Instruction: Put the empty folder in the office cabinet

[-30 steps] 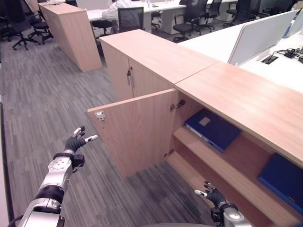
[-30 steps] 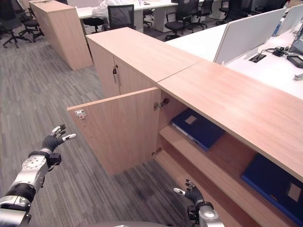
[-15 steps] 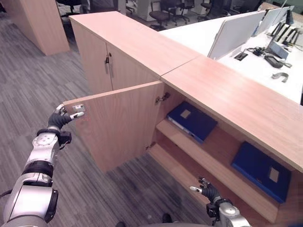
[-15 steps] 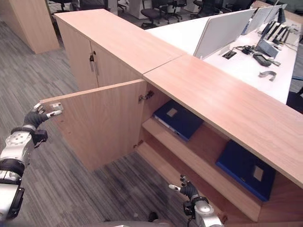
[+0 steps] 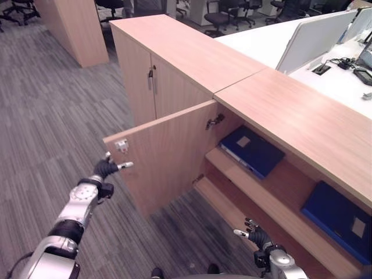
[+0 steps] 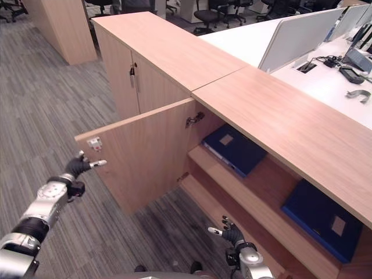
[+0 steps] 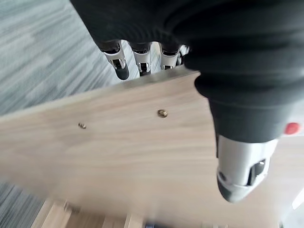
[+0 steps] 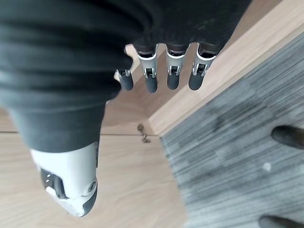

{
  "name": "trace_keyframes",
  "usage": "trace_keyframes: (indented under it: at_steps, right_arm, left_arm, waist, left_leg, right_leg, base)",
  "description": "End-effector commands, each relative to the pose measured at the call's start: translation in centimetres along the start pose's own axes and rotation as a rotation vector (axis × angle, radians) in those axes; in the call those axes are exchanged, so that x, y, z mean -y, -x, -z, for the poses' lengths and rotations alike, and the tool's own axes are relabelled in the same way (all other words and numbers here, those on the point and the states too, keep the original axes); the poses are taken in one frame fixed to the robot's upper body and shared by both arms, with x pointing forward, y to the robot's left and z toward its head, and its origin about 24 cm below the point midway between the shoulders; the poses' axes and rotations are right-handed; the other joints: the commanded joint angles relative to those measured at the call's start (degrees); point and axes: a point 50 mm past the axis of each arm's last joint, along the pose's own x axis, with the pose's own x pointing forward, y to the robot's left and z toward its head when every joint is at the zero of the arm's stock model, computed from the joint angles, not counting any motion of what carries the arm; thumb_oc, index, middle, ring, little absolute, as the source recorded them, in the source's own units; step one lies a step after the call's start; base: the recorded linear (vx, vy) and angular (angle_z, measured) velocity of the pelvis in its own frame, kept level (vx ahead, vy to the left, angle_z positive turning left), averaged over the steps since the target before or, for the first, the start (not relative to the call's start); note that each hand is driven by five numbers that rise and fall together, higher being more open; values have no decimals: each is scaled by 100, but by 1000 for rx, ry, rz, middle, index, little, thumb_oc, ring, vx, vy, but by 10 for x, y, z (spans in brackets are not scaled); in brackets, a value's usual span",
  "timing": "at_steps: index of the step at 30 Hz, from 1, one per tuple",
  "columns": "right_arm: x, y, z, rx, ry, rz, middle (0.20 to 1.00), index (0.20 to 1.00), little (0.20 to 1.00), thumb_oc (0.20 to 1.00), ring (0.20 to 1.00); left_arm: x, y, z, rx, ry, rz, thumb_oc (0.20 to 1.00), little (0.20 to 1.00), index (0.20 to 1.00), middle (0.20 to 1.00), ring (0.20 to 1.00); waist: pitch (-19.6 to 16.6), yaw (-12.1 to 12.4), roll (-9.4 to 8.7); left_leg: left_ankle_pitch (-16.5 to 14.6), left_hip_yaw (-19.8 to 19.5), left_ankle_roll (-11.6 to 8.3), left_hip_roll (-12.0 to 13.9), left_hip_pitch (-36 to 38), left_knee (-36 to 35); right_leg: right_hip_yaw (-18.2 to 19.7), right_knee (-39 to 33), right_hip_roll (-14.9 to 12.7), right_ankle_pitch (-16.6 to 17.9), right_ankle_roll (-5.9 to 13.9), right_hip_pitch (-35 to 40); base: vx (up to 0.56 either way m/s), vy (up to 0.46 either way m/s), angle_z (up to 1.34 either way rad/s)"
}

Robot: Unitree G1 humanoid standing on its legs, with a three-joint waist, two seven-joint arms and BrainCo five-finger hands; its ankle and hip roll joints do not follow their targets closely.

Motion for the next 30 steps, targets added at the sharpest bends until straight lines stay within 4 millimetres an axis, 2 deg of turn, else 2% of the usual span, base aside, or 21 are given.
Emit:
trace_keyframes:
  at_steps: [1,5,7,8,9,10,11,13,15,17,21,24,25,30]
  right_arm:
    - [9,-7,-36,130,16,11,1000,1000,1000,1000,1000]
    - [9,-10,-51,173,29,10,1000,1000,1000,1000,1000]
    - [9,-13,-60,191,34,12,1000,1000,1000,1000,1000]
    - [9,-13,-60,191,34,12,1000,1000,1000,1000,1000]
    - [9,-16,-68,206,36,17,1000,1000,1000,1000,1000]
    - [5,-19,-72,208,46,1,1000,1000,1000,1000,1000]
    - [5,-19,-72,208,47,0,1000,1000,1000,1000,1000]
    - [3,-21,-71,197,56,-5,1000,1000,1000,1000,1000]
    - [4,-21,-67,177,50,2,1000,1000,1000,1000,1000]
    - [6,-19,-60,164,40,4,1000,1000,1000,1000,1000]
    - [16,-15,-51,138,56,18,1000,1000,1000,1000,1000]
    - [19,-13,-49,130,70,23,1000,1000,1000,1000,1000]
    - [27,-12,-48,122,81,44,1000,1000,1000,1000,1000]
    - [45,-10,-46,102,73,106,1000,1000,1000,1000,1000]
  left_arm:
    - [40,-19,-40,162,-41,209,1000,1000,1000,1000,1000]
    - [51,1,-23,138,-43,302,1000,1000,1000,1000,1000]
    - [57,10,-15,120,-23,352,1000,1000,1000,1000,1000]
    - [57,10,-15,120,-22,352,1000,1000,1000,1000,1000]
    - [57,16,-10,103,-27,377,1000,1000,1000,1000,1000]
    - [56,37,9,42,-11,416,1000,1000,1000,1000,1000]
    - [56,38,10,41,-11,415,1000,1000,1000,1000,1000]
    - [56,49,24,-9,2,433,1000,1000,1000,1000,1000]
    - [61,60,36,-47,10,455,1000,1000,1000,1000,1000]
    - [60,69,41,-68,0,466,1000,1000,1000,1000,1000]
    - [64,81,52,-99,21,483,1000,1000,1000,1000,1000]
    - [68,83,53,-101,42,489,1000,1000,1000,1000,1000]
    - [74,82,54,-101,51,502,1000,1000,1000,1000,1000]
    - [91,82,57,-109,71,542,1000,1000,1000,1000,1000]
  waist:
    - [49,-89,347]
    - [175,19,491]
    - [288,115,604]
    - [284,117,603]
    - [305,232,705]
    - [280,397,839]
    - [273,394,833]
    - [231,506,874]
    - [160,632,842]
    - [98,629,884]
    - [10,543,1069]
    - [5,489,1163]
    - [-2,448,1261]
    - [45,251,1538]
  left_leg:
    - [-598,-31,-90,98,302,75]
    - [-546,83,-50,60,194,75]
    - [-470,195,-42,112,95,75]
    - [-470,198,-42,111,91,75]
    - [-402,354,-39,189,21,75]
    - [-378,657,-5,268,-85,139]
    - [-379,661,-4,263,-87,139]
    - [-336,826,14,277,-119,166]
    - [-277,946,-2,242,-160,184]
    - [-243,961,-22,231,-138,177]
    - [-128,967,-182,365,-70,167]
    - [-29,974,-268,452,-95,166]
    - [54,963,-343,521,-108,159]
    - [241,1018,-501,690,-67,169]
  right_leg:
    - [-249,509,-342,-115,611,-97]
    - [-279,623,-482,78,679,-290]
    - [-480,934,-619,196,706,-491]
    - [-476,939,-620,194,706,-499]
    - [-859,1080,-786,196,709,-495]
    - [-1501,1656,-1131,-4,585,-401]
    - [-1492,1674,-1140,-13,587,-415]
    - [-1670,1889,-1262,-14,584,-345]
    - [-1765,1710,-1292,2,618,-158]
    - [-1714,1582,-1239,-19,637,-136]
    - [-1671,968,-935,-294,546,155]
    - [-1629,733,-800,-355,499,213]
    - [-1578,538,-683,-417,448,288]
    - [-1388,235,-436,-536,331,412]
  base:
    - [-43,23,-1]
    - [-84,6,-5]
    - [-139,-31,-18]
    - [-150,-42,-16]
    - [-199,-7,-33]
    - [-199,-6,-54]
    - [-149,3,-82]
    - [-50,-50,-93]
    - [-17,-84,-62]
    - [38,-111,-37]
    - [16,-152,-20]
    - [-32,-121,-11]
    - [-14,-118,-10]
    - [-31,-109,-19]
